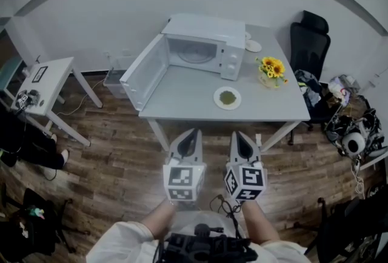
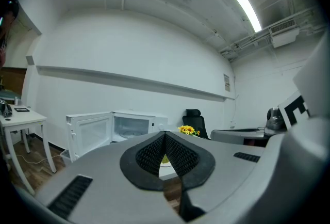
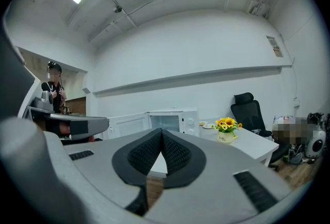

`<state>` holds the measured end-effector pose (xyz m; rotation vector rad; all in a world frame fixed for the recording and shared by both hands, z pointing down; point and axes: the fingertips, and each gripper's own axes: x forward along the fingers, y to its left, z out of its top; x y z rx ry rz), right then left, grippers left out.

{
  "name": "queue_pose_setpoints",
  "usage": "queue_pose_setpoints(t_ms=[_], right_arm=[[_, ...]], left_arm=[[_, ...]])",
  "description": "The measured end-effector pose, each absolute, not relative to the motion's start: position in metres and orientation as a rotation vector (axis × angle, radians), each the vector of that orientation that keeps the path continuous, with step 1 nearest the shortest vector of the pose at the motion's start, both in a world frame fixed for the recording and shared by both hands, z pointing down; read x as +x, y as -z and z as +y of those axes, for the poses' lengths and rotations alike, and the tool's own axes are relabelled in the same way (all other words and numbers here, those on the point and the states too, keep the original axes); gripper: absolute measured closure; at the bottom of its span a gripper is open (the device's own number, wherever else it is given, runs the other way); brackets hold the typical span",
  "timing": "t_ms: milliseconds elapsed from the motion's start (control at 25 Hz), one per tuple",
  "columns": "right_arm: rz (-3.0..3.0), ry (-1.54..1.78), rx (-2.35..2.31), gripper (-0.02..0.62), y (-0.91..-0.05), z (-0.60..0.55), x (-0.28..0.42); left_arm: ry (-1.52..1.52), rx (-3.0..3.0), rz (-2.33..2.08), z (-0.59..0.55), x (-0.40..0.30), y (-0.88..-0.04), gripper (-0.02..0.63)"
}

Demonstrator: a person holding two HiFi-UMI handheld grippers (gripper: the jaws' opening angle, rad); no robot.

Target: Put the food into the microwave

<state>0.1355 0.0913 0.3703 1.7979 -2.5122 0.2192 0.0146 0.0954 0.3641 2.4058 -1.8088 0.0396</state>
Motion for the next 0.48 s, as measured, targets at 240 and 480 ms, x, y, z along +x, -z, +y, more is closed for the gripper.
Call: queue_pose_setpoints(t_ms=[240, 480], right_arm=[[-2.495, -0.219, 1.799, 0.572, -0.376, 0.057, 0.133], [-2.493, -0.196, 1.795, 0.572, -0.372, 0.006, 0.127]], left_arm=[[-0.049, 2.409, -1.804, 0.059, 0.012, -0.37, 0.595], [-0.037, 2.416, -1.796, 0.009, 0.009, -0.369, 0.595]])
